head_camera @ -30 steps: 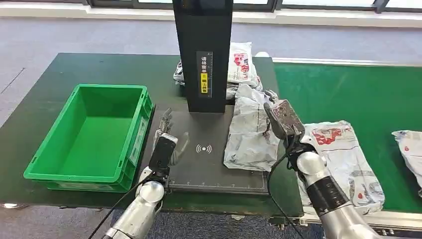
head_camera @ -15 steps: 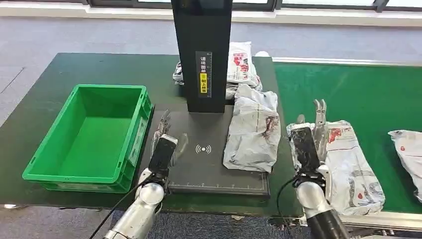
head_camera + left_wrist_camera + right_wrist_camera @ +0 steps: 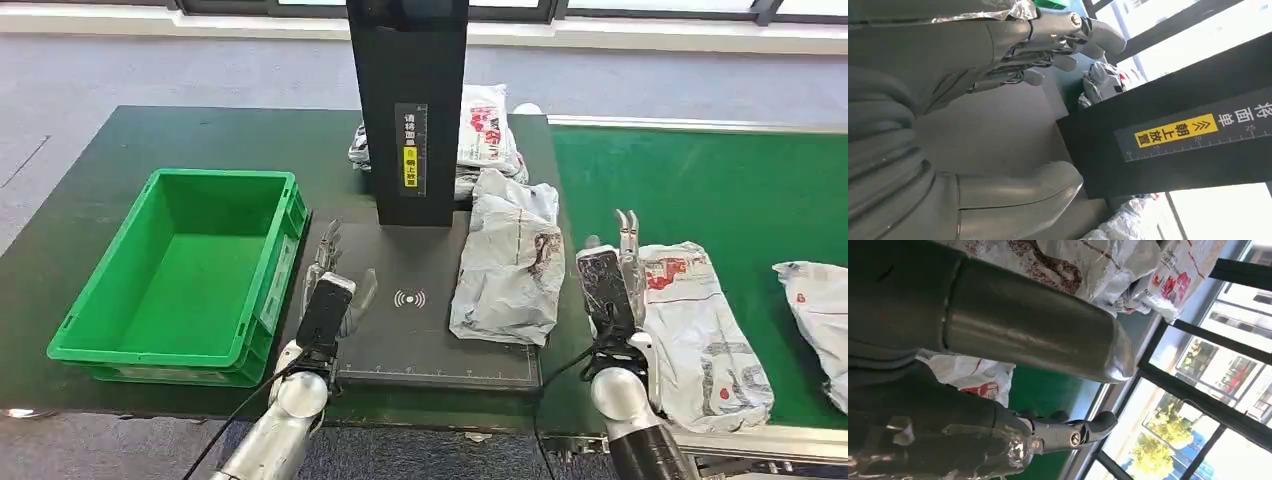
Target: Moved the parcel from conveyor to table for the left to box.
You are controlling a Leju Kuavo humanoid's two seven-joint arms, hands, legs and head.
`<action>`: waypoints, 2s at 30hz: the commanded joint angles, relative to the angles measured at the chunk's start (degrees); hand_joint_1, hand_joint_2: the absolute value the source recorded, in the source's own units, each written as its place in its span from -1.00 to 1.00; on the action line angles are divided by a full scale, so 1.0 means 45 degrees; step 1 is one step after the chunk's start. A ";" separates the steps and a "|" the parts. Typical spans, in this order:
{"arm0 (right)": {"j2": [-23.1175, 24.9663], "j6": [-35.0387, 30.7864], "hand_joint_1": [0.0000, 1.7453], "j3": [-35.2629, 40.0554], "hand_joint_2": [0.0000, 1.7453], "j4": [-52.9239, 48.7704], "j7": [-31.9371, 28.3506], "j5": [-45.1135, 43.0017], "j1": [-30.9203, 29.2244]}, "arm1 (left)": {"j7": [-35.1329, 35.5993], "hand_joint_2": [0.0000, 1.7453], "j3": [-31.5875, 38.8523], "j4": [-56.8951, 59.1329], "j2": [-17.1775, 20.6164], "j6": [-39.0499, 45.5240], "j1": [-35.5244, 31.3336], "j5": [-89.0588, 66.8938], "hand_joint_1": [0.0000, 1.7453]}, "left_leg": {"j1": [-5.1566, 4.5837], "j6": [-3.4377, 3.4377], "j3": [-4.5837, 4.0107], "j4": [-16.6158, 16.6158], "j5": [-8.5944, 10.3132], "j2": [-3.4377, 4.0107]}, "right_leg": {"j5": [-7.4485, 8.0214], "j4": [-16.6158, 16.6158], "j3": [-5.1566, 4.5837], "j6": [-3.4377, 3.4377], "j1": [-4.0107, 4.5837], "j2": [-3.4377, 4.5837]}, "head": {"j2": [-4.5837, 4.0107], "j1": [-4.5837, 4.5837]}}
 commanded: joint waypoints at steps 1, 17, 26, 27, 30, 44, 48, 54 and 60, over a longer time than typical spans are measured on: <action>0.1056 0.2511 -1.00 -0.1659 -1.00 0.3766 -0.0597 -0.1611 -0.1636 | 0.0075 1.00 0.0561 0.0224 -0.0099 -0.0529 -0.0175 -0.0409 -1.00 | 0.0015 -0.0007 0.0041 -0.0018 -0.0008 0.0050 | 0.0013 -0.0028 0.0031 -0.0011 0.0016 0.0049 | 0.0005 0.0000; 0.1034 0.4336 -1.00 -0.1585 -1.00 0.9376 -0.1204 -0.3215 -0.4827 | -0.0258 1.00 0.0714 0.1181 -0.0287 -0.0859 -0.0951 -0.0359 -1.00 | 0.0011 -0.0012 0.0038 -0.0016 0.0010 0.0050 | 0.0027 -0.0022 0.0021 -0.0016 0.0012 0.0056 | 0.0005 0.0000; 0.1090 0.4387 -1.00 -0.1491 1.00 0.9561 -0.1341 -0.3223 -0.4877 | -0.0287 1.00 0.0727 0.1066 -0.0246 -0.0814 -0.0863 -0.0313 -1.00 | 0.0002 -0.0012 0.0049 -0.0027 0.0011 0.0051 | 0.0022 -0.0021 0.0027 -0.0022 0.0005 0.0053 | 0.0005 0.0000; 0.1170 0.4466 -1.00 -0.1426 1.00 0.9626 -0.1365 -0.3253 -0.4894 | -0.0289 1.00 0.0742 0.0984 -0.0208 -0.0797 -0.0798 -0.0285 -1.00 | 0.0005 -0.0009 0.0033 -0.0016 0.0011 0.0042 | 0.0023 -0.0016 0.0017 -0.0017 0.0007 0.0045 | 0.0005 0.0000; 0.1444 0.4605 -1.00 -0.1285 1.00 0.9746 -0.1387 -0.3376 -0.4951 | -0.0307 1.00 0.0748 0.0790 -0.0144 -0.0767 -0.0630 -0.0240 -1.00 | 0.0006 -0.0008 0.0016 -0.0007 0.0009 0.0047 | 0.0022 -0.0005 0.0002 -0.0013 0.0007 0.0050 | 0.0000 0.0000; 0.2467 0.5969 -1.00 0.0299 1.00 1.0047 -0.1453 -0.3944 -0.4874 | -0.0133 1.00 0.0463 -0.0100 -0.0061 -0.0621 0.0029 -0.0256 -1.00 | 0.0012 -0.0016 0.0041 -0.0022 0.0005 0.0071 | 0.0018 -0.0007 0.0016 -0.0021 0.0013 0.0074 | 0.0005 0.0000; 0.3011 0.7950 -1.00 0.1329 1.00 0.9597 -0.1927 -0.4604 -0.4747 | -0.0125 1.00 0.0382 -0.0198 -0.0141 -0.0625 0.0040 -0.0288 -1.00 | 0.0010 -0.0013 0.0015 -0.0012 0.0010 0.0062 | 0.0021 0.0002 -0.0005 -0.0017 0.0009 0.0065 | 0.0005 0.0000; 0.2896 0.9462 -1.00 0.2562 1.00 0.8112 -0.1977 -0.5983 -0.4582 | -0.0203 1.00 0.0496 -0.0102 -0.0177 -0.0663 0.0030 -0.0314 -1.00 | 0.0013 -0.0021 0.0025 -0.0020 0.0014 0.0072 | 0.0022 -0.0002 -0.0008 -0.0027 0.0013 0.0083 | 0.0005 0.0000; 0.2865 1.0066 -1.00 0.3605 1.00 0.7546 -0.1738 -0.6345 -0.4636 | -0.0251 1.00 0.0533 0.0103 -0.0238 -0.0836 -0.0186 -0.0334 -1.00 | 0.0013 -0.0021 0.0013 -0.0007 0.0020 0.0053 | 0.0021 0.0009 -0.0013 -0.0017 0.0011 0.0064 | 0.0005 0.0000</action>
